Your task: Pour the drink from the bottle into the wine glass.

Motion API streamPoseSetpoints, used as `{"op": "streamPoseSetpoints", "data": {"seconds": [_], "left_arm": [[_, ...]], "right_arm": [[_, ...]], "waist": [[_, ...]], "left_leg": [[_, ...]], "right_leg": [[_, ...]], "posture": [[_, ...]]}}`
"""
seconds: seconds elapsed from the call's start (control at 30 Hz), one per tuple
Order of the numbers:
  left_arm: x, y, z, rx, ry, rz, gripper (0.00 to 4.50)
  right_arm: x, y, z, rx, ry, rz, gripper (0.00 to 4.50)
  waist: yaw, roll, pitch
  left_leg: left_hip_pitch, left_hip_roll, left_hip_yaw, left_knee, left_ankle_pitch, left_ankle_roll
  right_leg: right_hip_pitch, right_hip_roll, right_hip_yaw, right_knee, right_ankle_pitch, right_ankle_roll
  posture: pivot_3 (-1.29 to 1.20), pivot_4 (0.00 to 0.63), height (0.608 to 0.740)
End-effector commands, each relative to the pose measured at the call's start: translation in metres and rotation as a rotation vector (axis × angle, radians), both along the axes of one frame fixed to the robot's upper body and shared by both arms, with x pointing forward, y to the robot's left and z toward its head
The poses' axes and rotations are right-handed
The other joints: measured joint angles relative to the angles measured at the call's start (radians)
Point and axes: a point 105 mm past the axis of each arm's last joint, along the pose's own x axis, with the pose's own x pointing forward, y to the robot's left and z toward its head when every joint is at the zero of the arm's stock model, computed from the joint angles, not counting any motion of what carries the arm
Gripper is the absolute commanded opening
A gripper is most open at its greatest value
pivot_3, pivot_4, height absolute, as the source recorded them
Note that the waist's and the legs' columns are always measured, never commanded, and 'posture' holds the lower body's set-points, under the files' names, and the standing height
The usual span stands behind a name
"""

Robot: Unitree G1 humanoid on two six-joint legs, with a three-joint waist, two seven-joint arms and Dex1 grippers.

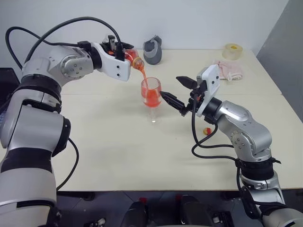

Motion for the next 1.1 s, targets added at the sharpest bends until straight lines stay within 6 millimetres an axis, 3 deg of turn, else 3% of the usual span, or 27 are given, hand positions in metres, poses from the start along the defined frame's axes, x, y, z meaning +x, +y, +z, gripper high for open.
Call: {"op": "streamPoseSetpoints", "data": {"seconds": [0.03, 0.47, 0.63, 0.9, 1.0, 1.1], "left_arm": [[-0.004, 0.002, 0.026, -0.015, -0.074, 0.002, 1.05], [-0.004, -0.003, 0.020, -0.131, 0.016, -0.022, 1.05], [-0.002, -0.009, 0.017, -0.270, 0.130, -0.047, 1.05], [-0.003, -0.009, 0.030, -0.468, 0.232, -0.083, 1.05], [0.000, -0.001, 0.038, -0.638, 0.275, -0.073, 1.05], [0.002, 0.014, 0.033, -0.780, 0.323, -0.059, 1.05]], "right_arm": [[-0.006, 0.001, 0.013, 0.009, -0.057, 0.014, 4.50], [-0.003, -0.001, 0.012, 0.010, -0.049, 0.002, 4.50], [-0.003, -0.001, 0.012, 0.011, -0.048, -0.002, 4.50], [-0.001, -0.002, 0.011, 0.016, -0.045, -0.009, 4.50], [-0.006, -0.002, 0.011, 0.020, -0.046, 0.009, 4.50], [-0.011, -0.002, 0.007, 0.002, -0.045, 0.029, 4.50]], "waist": [[0.000, 0.000, 0.000], [-0.001, 0.000, 0.000], [-0.003, 0.000, 0.000], [-0.021, 0.000, 0.000], [-0.024, 0.000, 0.000], [-0.027, 0.000, 0.000]], "left_leg": [[0.000, 0.000, 0.000, 0.000, 0.000, 0.000], [0.000, 0.000, 0.000, 0.000, 0.000, 0.000], [0.000, 0.000, 0.001, 0.000, 0.000, 0.000], [0.000, 0.000, 0.000, 0.000, 0.000, 0.000], [0.000, 0.000, 0.000, 0.000, 0.000, 0.000], [0.000, 0.001, -0.001, 0.000, 0.000, 0.000]], "right_leg": [[0.000, 0.000, 0.000, 0.000, 0.000, 0.000], [-0.001, 0.000, 0.000, 0.001, 0.000, 0.000], [-0.001, 0.000, 0.000, 0.001, 0.000, 0.000], [-0.001, 0.000, 0.000, 0.003, 0.000, 0.000], [-0.001, 0.000, 0.000, 0.003, 0.000, 0.000], [-0.001, 0.000, 0.000, 0.004, 0.000, 0.000]], "posture": [[0.00, 0.150, 0.740], [0.00, 0.150, 0.740], [0.00, 0.150, 0.740], [0.00, 0.150, 0.740], [0.00, 0.150, 0.740], [0.00, 0.150, 0.740]]}}
